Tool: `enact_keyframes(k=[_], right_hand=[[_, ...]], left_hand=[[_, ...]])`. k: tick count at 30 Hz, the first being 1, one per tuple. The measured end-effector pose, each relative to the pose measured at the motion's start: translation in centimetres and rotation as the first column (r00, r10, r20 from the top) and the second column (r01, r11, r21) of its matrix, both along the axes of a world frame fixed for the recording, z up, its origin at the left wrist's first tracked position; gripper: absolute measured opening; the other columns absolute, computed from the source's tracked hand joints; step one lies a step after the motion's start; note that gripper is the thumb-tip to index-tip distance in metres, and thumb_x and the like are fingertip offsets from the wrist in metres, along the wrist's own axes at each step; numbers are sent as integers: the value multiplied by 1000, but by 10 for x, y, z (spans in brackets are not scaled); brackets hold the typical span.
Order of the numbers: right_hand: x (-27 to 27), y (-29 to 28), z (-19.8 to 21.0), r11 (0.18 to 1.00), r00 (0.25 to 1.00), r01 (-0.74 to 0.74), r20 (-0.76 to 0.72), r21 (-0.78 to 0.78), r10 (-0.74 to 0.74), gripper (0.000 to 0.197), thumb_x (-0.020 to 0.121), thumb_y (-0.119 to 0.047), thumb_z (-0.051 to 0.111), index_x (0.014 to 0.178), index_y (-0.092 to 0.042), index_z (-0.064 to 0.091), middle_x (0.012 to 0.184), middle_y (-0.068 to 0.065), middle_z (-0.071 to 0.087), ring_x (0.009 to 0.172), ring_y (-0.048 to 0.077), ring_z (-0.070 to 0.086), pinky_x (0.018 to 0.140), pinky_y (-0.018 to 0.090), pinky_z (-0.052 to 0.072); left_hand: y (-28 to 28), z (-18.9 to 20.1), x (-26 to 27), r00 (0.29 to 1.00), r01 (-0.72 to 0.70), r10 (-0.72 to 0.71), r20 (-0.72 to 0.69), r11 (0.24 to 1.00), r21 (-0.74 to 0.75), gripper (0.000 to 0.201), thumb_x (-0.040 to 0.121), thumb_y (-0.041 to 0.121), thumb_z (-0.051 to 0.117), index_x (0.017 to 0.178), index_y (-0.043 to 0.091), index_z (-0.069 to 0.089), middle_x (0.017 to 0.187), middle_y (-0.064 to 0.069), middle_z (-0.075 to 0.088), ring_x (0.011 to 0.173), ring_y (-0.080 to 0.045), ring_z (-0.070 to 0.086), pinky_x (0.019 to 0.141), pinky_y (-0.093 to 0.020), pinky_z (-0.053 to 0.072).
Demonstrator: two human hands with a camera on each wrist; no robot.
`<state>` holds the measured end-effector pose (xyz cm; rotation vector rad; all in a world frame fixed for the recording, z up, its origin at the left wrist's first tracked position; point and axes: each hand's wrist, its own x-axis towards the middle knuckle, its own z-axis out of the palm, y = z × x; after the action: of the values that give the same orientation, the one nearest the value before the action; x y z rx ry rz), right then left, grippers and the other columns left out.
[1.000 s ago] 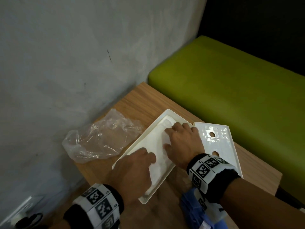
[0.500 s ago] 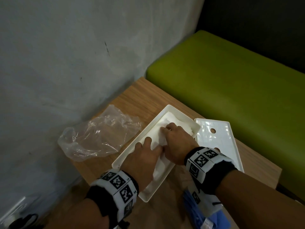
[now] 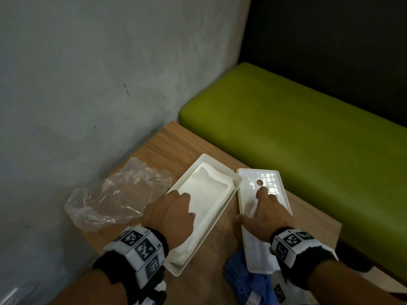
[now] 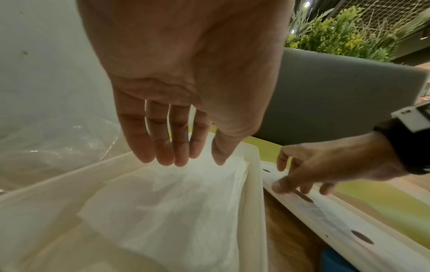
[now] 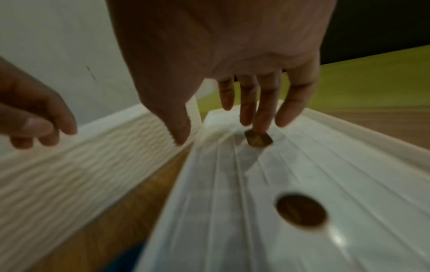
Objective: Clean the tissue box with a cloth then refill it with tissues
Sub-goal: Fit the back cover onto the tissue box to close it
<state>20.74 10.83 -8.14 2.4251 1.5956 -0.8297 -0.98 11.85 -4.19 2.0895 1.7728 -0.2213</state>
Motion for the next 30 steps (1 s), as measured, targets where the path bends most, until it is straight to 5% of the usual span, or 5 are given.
enact_keyframes(k=[10, 17, 20, 24, 30], right_hand=[[7, -10, 34, 898, 941, 290, -271, 332, -203, 62, 69, -52, 62, 118, -26, 35, 112, 7, 56, 100, 32, 58, 82, 45, 52], [-21, -6, 111, 787, 512, 528, -859, 321, 7, 23, 90, -15, 51, 107, -30, 50, 95, -2, 67, 89, 23, 67, 76, 46, 58], [-41, -5, 112, 803, 412, 544, -911, 246, 0, 27, 80, -14, 55, 100, -33, 57, 99, -3, 72, 93, 22, 69, 83, 50, 57], [-55, -7, 102, 814, 517, 505, -856, 288, -18, 37, 87, -11, 58, 114, -35, 50, 98, -17, 66, 92, 8, 66, 85, 40, 56], [-47, 9, 85, 838, 763, 400, -641, 372, -79, 74, 85, -16, 65, 145, -22, 22, 123, 2, 60, 105, 23, 61, 80, 31, 50]], left_hand=[[-23, 7, 4, 985, -71, 57, 163, 994, 82, 32, 94, 47, 51, 118, 28, 61, 109, 10, 69, 100, -9, 64, 91, -28, 52], [-12, 39, 14, 792, -346, 403, 459, 915, -206, 49, 100, 48, 36, 143, 26, 42, 142, 1, 53, 129, -21, 50, 111, -42, 39], [-9, 48, 10, 580, -364, 539, 610, 842, -398, 37, 100, 47, 35, 128, 32, 55, 120, 5, 67, 109, -17, 64, 100, -45, 49], [-8, 55, -5, 413, -384, 578, 704, 811, -440, 22, 103, 27, 42, 112, 28, 63, 105, 3, 73, 95, -19, 70, 90, -47, 56], [1, 42, -28, 574, -387, 482, 662, 872, -299, 36, 103, 16, 35, 107, 32, 67, 99, 10, 72, 94, -15, 67, 79, -31, 54]])
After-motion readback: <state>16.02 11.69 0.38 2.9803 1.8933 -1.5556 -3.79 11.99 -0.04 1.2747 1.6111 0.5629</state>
